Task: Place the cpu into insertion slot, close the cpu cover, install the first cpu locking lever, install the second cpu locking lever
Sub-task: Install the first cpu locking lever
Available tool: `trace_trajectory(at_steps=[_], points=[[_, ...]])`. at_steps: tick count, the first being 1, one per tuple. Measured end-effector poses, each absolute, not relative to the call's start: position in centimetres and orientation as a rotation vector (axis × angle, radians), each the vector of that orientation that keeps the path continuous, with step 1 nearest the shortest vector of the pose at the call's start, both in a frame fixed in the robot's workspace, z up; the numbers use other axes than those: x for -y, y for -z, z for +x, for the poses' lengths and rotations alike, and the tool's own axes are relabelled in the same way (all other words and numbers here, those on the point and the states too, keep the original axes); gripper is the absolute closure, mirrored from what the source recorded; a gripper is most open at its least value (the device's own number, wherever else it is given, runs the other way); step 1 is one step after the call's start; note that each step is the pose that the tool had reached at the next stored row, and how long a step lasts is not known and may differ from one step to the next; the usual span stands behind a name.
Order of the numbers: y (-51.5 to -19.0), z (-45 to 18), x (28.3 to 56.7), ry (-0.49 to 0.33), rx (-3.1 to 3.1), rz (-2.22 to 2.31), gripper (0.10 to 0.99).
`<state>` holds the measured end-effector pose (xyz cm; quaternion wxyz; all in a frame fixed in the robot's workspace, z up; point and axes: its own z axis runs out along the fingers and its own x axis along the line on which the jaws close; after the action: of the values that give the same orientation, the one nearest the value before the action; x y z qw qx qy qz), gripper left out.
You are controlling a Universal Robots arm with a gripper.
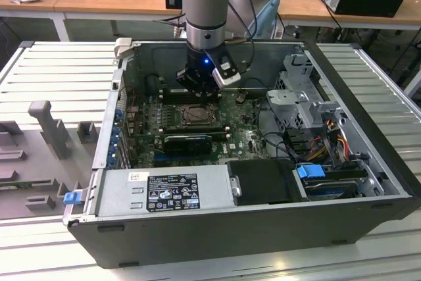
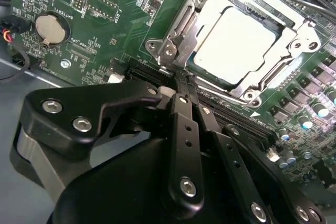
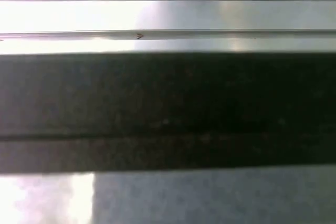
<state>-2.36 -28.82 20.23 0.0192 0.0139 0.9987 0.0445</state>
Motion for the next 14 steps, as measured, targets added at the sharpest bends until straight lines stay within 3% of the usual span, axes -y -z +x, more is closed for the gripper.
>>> trace_trajectory(at_steps=[14], points=[[-20.53,-2.32,28.81,-0.133,-3.099,0.043,0.980]])
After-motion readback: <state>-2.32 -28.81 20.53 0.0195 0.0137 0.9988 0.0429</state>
